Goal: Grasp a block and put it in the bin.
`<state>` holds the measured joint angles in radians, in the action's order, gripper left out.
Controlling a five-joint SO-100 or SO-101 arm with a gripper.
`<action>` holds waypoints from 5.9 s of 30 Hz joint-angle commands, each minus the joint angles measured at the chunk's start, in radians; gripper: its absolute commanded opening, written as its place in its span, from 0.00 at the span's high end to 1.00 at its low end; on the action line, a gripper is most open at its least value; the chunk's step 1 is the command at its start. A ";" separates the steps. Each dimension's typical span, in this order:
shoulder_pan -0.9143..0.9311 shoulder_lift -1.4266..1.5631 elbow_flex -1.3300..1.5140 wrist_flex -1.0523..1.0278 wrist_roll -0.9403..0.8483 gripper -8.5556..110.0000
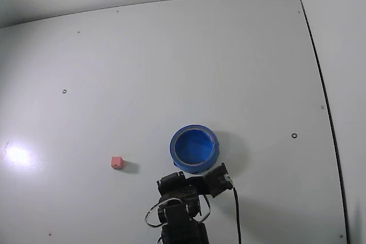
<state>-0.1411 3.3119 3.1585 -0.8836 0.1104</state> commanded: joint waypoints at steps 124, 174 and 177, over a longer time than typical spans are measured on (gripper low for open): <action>-0.474 -1.626 -1.325 0.000 -0.684 0.70; -0.477 -1.756 -1.327 0.002 -0.684 0.71; -0.476 -1.756 -1.318 0.029 -0.684 0.71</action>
<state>-0.6044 1.5524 1.8776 -0.8897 -0.5768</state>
